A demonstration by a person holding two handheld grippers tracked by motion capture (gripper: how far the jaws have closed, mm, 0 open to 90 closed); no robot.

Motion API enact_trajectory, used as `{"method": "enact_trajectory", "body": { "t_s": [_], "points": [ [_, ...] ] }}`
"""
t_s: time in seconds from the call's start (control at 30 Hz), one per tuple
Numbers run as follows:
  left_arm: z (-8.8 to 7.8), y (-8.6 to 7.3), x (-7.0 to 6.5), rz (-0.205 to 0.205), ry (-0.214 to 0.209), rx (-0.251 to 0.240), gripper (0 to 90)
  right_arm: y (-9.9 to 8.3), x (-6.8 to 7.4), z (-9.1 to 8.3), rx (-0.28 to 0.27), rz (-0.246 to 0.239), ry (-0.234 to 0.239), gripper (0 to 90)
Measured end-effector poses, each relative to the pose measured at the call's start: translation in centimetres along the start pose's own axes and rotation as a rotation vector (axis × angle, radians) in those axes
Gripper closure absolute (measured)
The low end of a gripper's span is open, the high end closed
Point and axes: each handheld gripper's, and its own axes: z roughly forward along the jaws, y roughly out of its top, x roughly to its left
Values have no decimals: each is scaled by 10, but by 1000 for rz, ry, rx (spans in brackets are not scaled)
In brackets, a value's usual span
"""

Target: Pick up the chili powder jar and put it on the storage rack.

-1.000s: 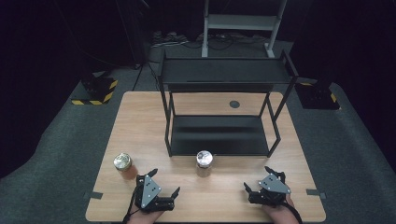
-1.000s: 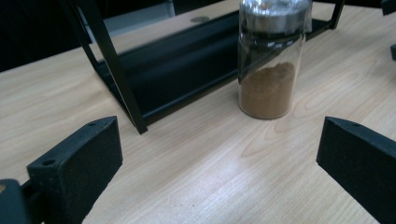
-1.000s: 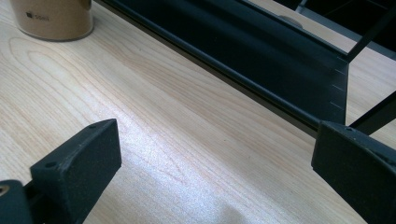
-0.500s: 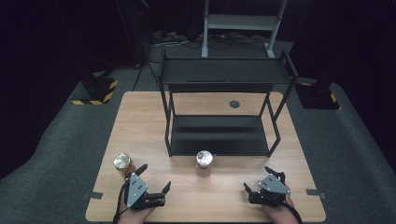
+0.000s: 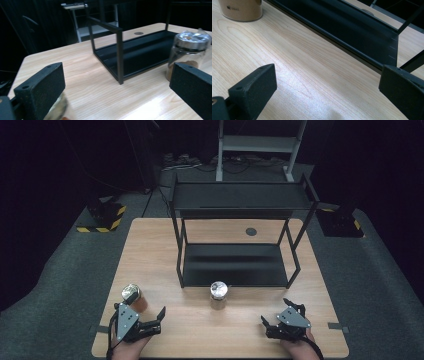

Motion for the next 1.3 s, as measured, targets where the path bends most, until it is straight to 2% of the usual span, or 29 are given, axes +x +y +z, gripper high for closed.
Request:
{"method": "enact_trajectory", "body": {
  "t_s": [0.5,0.67,0.8,0.97,1.1,1.3],
  "points": [
    [-3,-9,16,-34,84,-1,4,0,-1,0,0,2,3,5],
    [0,-12,19,-31,108,7,4,0,0,0,-2,1,2,5],
    [5,-16,23,-46,124,20,4,0,0,0,-1,-6,2,5],
    [9,-19,27,-65,133,28,4,0,0,0,-1,-7,2,5],
    [15,-24,32,-95,135,38,5,0,0,0,-2,-8,4,5],
    [16,-30,38,-133,134,29,55,0,0,0,-2,-7,4,5]
  ]
}}
